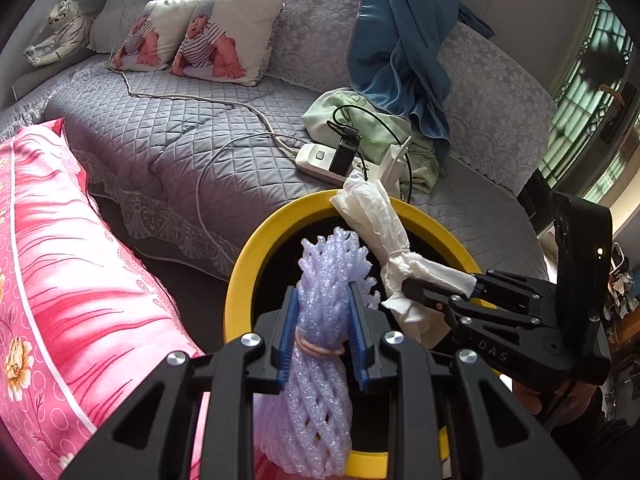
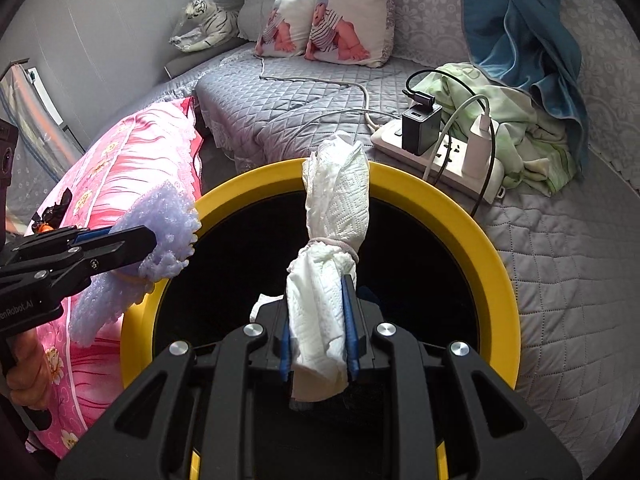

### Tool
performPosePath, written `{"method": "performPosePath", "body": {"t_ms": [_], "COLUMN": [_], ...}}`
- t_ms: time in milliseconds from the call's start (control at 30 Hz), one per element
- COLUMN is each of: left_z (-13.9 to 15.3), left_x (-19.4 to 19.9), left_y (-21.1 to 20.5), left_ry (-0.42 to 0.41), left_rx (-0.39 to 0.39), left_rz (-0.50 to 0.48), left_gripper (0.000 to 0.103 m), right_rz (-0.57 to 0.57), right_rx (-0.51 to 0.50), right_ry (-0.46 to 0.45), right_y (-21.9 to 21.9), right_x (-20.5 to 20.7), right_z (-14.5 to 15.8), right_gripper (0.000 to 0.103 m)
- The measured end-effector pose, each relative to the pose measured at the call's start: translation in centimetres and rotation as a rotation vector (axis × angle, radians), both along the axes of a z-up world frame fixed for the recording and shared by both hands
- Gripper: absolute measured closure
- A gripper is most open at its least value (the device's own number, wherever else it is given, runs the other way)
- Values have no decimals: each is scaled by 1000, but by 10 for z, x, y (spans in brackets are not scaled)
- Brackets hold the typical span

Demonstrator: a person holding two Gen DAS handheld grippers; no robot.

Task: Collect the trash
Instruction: 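Open both tools to drop the foam net and tissue into the bin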

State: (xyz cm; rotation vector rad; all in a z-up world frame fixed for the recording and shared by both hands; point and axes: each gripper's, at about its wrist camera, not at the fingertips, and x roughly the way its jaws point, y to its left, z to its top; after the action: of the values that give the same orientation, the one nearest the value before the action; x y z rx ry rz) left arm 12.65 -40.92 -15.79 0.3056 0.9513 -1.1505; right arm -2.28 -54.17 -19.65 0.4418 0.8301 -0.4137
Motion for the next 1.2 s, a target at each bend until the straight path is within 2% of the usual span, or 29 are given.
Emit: {"method": "performPosePath", "body": {"t_ms": [167, 267, 400, 567, 600, 667, 733, 1000, 1200], "left_z": [-2, -2, 0, 2, 3, 4, 5, 16, 36], "left_x": [-1, -3, -3, 0, 3, 5, 6, 13, 29], "left_y": [-5, -6, -6, -2, -1, 1, 2, 18, 59], "left_ry": [28, 27, 20, 32, 42, 54, 42, 41, 11], "left_rx": [-5, -11, -15, -25, -32, -40, -40, -78, -131], "left_rz": [4, 5, 15, 41, 49, 53, 63, 94, 179], "left_gripper": [80, 76, 64, 50, 46, 46, 38, 37, 37], "right_rz": [1, 3, -7, -23, -28, -32, -38, -42, 20], "right_rx": [3, 6, 17, 15, 20, 23, 20, 6, -31], "right_ry": [2, 3, 2, 2, -1, -1, 1, -9, -28], "right_y": [0, 0, -3, -5, -6, -7, -8, -7, 9], "right_x": [-5, -8, -10, -11, -12, -13, -15, -20, -5], "right_z": [-2, -2, -3, -2, -1, -1, 1, 11, 25], "right_gripper": [83, 83, 79, 63, 62, 62, 62, 62, 62]}}
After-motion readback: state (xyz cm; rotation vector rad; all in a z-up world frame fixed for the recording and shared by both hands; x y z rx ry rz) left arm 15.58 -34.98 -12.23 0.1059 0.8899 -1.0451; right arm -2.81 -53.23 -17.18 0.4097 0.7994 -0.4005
